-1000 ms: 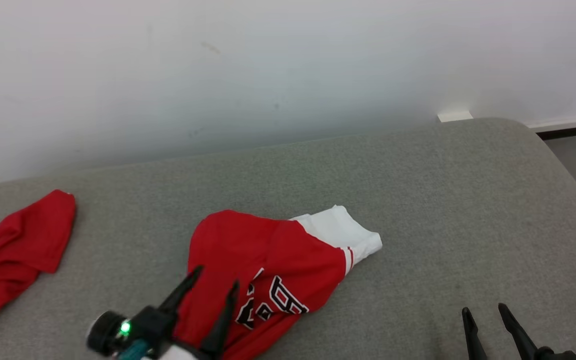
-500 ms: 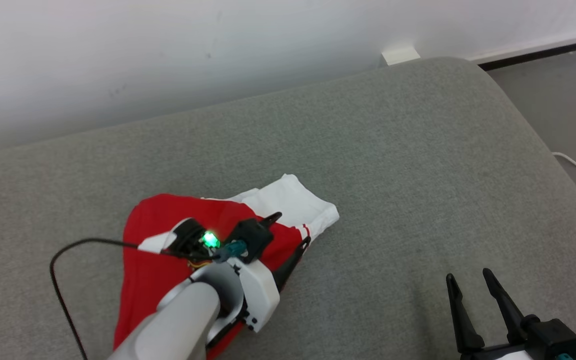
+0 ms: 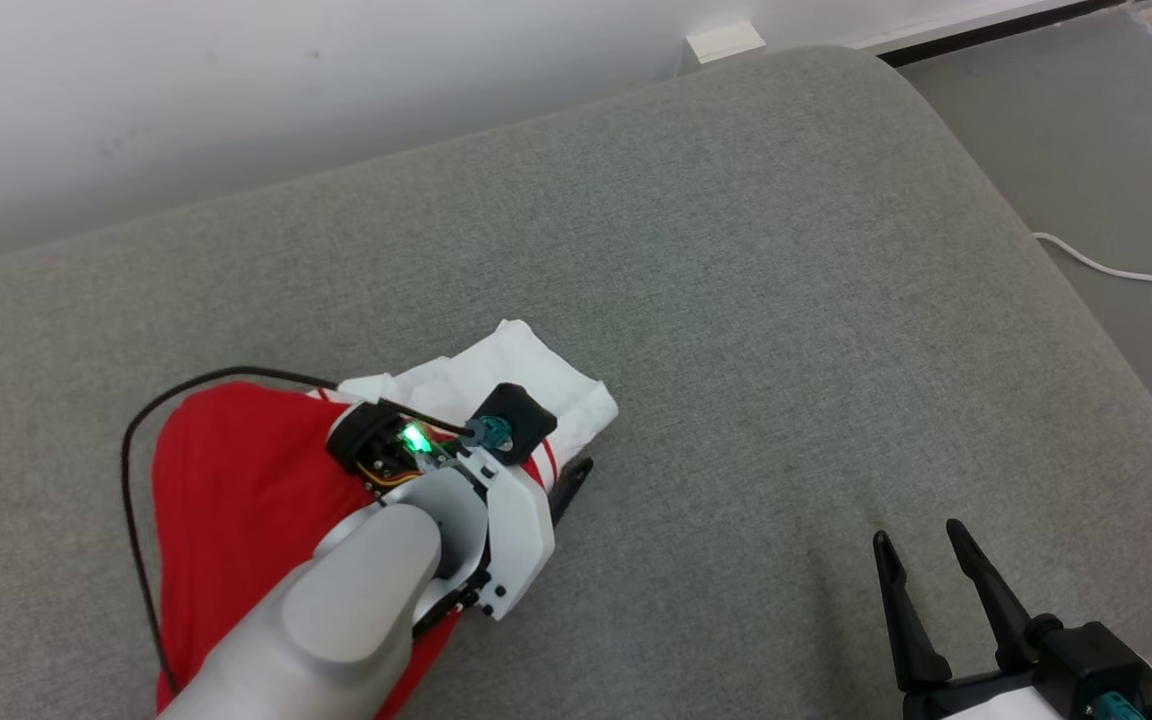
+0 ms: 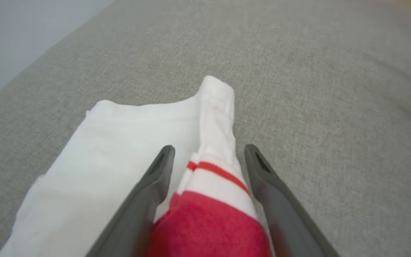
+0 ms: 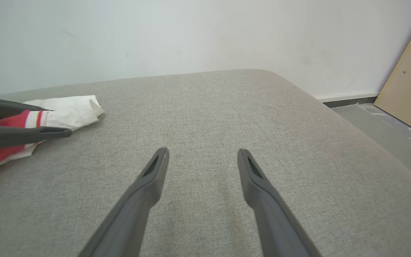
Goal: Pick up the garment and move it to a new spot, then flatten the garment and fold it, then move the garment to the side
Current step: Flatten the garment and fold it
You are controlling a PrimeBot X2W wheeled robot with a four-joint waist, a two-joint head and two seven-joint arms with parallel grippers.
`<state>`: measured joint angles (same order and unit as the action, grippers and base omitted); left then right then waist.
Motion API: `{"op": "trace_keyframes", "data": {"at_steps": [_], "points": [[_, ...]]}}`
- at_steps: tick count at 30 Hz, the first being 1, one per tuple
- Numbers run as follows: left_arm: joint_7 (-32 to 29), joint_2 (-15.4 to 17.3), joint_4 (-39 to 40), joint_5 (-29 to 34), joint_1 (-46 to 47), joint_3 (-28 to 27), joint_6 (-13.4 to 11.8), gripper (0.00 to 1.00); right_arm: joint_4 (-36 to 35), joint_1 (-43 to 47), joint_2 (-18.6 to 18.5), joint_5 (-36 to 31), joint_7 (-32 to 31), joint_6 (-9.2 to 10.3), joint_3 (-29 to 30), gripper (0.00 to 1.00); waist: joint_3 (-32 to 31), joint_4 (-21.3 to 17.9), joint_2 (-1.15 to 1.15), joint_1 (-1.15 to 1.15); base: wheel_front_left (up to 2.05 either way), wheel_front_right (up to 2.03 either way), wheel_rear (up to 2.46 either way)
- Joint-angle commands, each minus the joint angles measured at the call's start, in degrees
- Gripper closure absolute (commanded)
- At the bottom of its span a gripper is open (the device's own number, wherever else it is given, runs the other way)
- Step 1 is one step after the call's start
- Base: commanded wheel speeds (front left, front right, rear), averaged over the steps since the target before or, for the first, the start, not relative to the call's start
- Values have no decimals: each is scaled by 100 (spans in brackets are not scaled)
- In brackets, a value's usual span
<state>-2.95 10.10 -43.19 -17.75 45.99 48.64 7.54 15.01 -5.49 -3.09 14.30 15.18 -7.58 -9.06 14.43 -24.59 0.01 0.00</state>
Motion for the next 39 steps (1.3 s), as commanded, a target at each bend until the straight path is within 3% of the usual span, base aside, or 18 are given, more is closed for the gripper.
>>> {"op": "trace_keyframes", "data": {"at_steps": [1,2,11,19,29,39], "points": [[-7,12,-104,56,37,36,-14,62,12,-54,10,34,-6,17,-7,0,6,-9,-1,0,0,0,0],[8,-25,-169,27,41,77,-14,100,15,-56,11,38,-6,17,-12,0,6,-13,-1,0,0,0,0],[916,-297,259,-643,99,-355,-51,100,82,137,15,10,-6,17,153,0,-280,297,-1,0,0,0,0],[1341,-133,1380,-1105,-284,-767,-89,100,185,307,-26,-44,-6,17,128,0,-799,630,-1,0,0,0,0],[1383,58,3280,-1502,-1128,-879,-230,100,241,605,-253,84,-6,17,180,0,-1308,760,-1,0,0,0,0],[1231,192,4828,-1606,-1411,-901,-448,100,201,661,-312,56,-6,17,253,0,-1383,588,-1,0,0,0,0]]}}
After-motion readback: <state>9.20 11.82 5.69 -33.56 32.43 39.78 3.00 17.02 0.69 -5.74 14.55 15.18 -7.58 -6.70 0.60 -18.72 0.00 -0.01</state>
